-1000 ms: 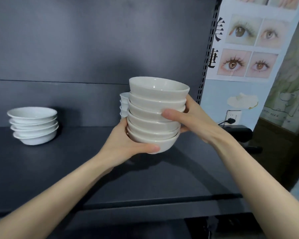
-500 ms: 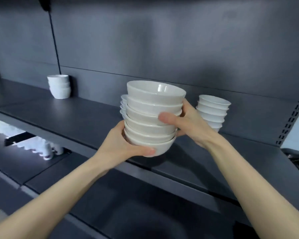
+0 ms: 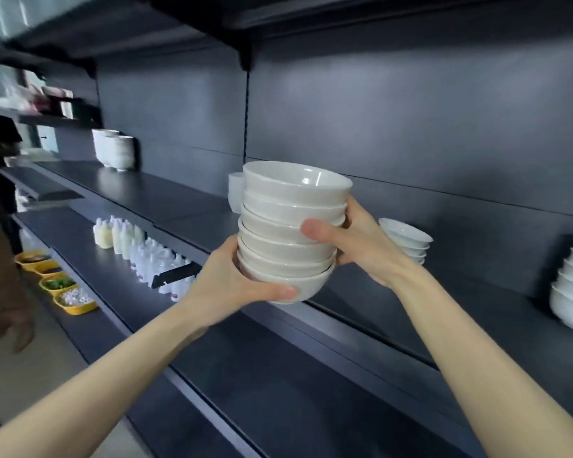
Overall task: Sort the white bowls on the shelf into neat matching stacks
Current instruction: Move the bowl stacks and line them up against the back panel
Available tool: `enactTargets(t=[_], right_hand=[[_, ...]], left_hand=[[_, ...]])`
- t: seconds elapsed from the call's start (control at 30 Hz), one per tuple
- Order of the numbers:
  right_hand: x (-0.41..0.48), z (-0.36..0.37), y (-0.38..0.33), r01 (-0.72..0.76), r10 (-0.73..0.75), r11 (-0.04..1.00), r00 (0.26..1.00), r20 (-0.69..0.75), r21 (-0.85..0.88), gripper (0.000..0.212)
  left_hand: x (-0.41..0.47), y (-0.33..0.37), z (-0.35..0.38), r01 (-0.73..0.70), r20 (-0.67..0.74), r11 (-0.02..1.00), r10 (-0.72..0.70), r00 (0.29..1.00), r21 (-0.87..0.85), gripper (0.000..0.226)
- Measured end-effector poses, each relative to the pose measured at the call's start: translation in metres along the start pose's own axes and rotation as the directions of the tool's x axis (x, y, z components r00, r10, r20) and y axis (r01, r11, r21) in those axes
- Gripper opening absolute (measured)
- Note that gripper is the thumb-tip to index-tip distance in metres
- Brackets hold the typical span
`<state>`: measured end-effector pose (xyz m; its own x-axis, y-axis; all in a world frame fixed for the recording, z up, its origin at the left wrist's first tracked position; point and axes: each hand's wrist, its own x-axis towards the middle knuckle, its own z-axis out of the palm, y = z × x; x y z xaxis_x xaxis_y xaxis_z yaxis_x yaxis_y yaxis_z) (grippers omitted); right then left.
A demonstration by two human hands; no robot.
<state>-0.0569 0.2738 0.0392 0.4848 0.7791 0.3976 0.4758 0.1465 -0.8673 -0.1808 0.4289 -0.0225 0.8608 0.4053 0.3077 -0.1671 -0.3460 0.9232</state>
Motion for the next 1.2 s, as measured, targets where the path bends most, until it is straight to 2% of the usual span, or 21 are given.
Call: enactTargets(t=[0.23,0.37,0.47,0.6,0.67,0.77,0.8,0.9,1.0,1.13,1.2], right_hand=[[0.103,0.098,0.013,-0.035,0.034,0.999,0.999,0.03,0.014,0.07],[0.157,0.131,0.023,-0.022,0.022,1.0,0.998,0.054,0.01,0.059],[0.196,0.147,0.035,-0.026,0.025,0.999,0.999,0.045,0.026,0.059],[0.252,0.166,0.058,-0.032,0.032,0.999,0.999,0.014,0.014,0.084],[0.282,0.174,0.068,-0.04,0.04,0.999,0.999,0.014,0.018,0.08],[0.325,0.184,0.08,-0.054,0.054,0.998,0.999,0.006,0.023,0.055],[0.338,0.189,0.082,-0.058,0.058,0.998,0.998,0.003,0.014,0.055],[0.38,0.205,0.09,-0.085,0.085,0.996,0.996,-0.015,-0.017,0.077],[0.419,0.224,0.097,-0.085,0.084,0.996,0.996,-0.03,-0.029,0.077],[0.473,0.261,0.112,-0.094,0.091,0.994,0.994,-0.06,-0.054,0.07],[0.503,0.284,0.122,-0.113,0.107,0.991,0.991,-0.078,-0.068,0.075]], left_hand=[[0.028,-0.037,-0.125,0.053,-0.08,0.995,-0.046,0.996,0.088,0.081],[0.056,-0.056,-0.178,0.038,-0.097,0.997,-0.031,0.995,0.066,0.084],[0.083,-0.068,-0.205,0.023,-0.101,0.999,-0.019,0.995,0.04,0.072],[0.126,-0.093,-0.238,-0.014,-0.092,0.999,0.018,0.996,0.041,0.06],[0.15,-0.105,-0.257,-0.021,-0.1,0.999,0.026,0.995,0.045,0.059],[0.188,-0.122,-0.287,-0.003,-0.104,0.999,0.008,0.995,0.046,0.059],[0.2,-0.128,-0.298,0.001,-0.11,0.999,0.004,0.994,0.045,0.062],[0.235,-0.147,-0.33,0.005,-0.1,0.999,-0.002,0.995,0.038,0.076],[0.265,-0.166,-0.362,0.0,-0.091,0.999,0.003,0.996,0.033,0.085],[0.305,-0.197,-0.414,-0.009,-0.061,1.0,0.009,0.998,0.008,0.086],[0.322,-0.214,-0.444,-0.007,-0.045,1.0,0.008,0.999,0.01,0.086]])
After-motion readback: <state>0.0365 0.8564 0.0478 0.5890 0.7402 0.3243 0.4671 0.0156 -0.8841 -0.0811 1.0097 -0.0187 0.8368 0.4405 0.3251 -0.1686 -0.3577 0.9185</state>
